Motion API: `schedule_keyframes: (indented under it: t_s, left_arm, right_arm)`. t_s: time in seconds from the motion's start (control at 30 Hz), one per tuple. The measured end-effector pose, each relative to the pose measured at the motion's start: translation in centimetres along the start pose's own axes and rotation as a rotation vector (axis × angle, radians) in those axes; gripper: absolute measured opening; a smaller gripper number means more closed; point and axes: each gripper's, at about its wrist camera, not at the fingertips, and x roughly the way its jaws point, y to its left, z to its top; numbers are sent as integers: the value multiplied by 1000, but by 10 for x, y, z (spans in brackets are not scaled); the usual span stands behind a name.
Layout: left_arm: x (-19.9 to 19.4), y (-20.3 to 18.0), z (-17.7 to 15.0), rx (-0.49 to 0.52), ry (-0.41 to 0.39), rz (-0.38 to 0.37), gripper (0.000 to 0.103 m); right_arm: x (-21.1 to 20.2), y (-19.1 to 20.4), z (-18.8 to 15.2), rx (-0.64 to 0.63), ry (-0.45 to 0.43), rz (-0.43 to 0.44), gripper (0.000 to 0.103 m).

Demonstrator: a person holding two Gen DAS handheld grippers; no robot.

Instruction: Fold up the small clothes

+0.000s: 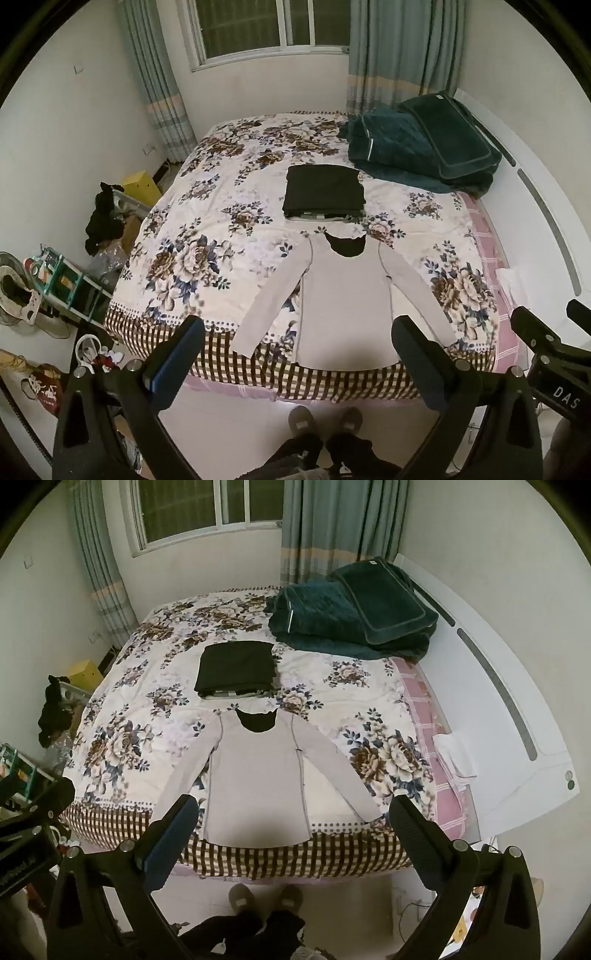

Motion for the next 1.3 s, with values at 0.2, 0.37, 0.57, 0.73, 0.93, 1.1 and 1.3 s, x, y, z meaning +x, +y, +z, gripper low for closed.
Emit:
schedule_keyframes:
  t_s: [0.2,0.37,0.57,0.73,0.93,1.1,1.3]
  left_arm:
    - [0,0,0,-3,-8,-2,103]
    - [2,0,1,-5,-10,-4,103]
    - [1,0,1,-6,-14,-10,103]
    - [-1,-3,5,-9,-16,-12,103]
    - [-4,2,7,-10,-18,-15,103]
    - [-12,-8,27,-15,-25,-19,103]
    - [-14,-8,28,-23,-34,-26,103]
  right_arm:
    - [0,0,0,2,-2,8,103]
    - [-1,0,1,2,-4,5,103]
    - [-2,0,1,1,-3,5,103]
    - [-3,0,1,-1,-3,4,103]
    - [-4,0,2,1,-5,3,103]
    - [-4,-1,2,2,-6,3,103]
    - [-8,0,4,0,-9,2,103]
